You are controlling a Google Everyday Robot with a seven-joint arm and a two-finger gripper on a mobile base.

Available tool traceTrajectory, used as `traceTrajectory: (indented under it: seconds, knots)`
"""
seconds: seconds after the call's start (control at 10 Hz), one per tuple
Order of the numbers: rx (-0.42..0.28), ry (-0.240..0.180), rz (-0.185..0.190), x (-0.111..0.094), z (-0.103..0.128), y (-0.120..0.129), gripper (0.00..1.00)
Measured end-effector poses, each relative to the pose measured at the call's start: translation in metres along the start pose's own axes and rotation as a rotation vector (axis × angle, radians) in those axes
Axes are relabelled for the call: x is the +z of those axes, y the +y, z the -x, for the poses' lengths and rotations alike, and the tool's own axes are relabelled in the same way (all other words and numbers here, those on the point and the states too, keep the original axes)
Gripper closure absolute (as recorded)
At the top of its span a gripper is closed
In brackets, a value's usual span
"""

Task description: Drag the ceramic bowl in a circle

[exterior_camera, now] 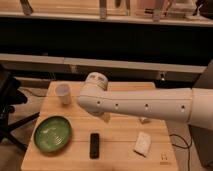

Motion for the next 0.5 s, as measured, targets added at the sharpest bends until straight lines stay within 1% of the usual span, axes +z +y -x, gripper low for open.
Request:
traceTrajectory:
  seconds: [0.2, 0.5]
  knots:
    - [-0.04, -0.012, -0.013, 0.004, 0.006, 0.0, 0.2]
    - [-0.091, -0.033, -0.031, 0.012, 0.022, -0.007, 0.2]
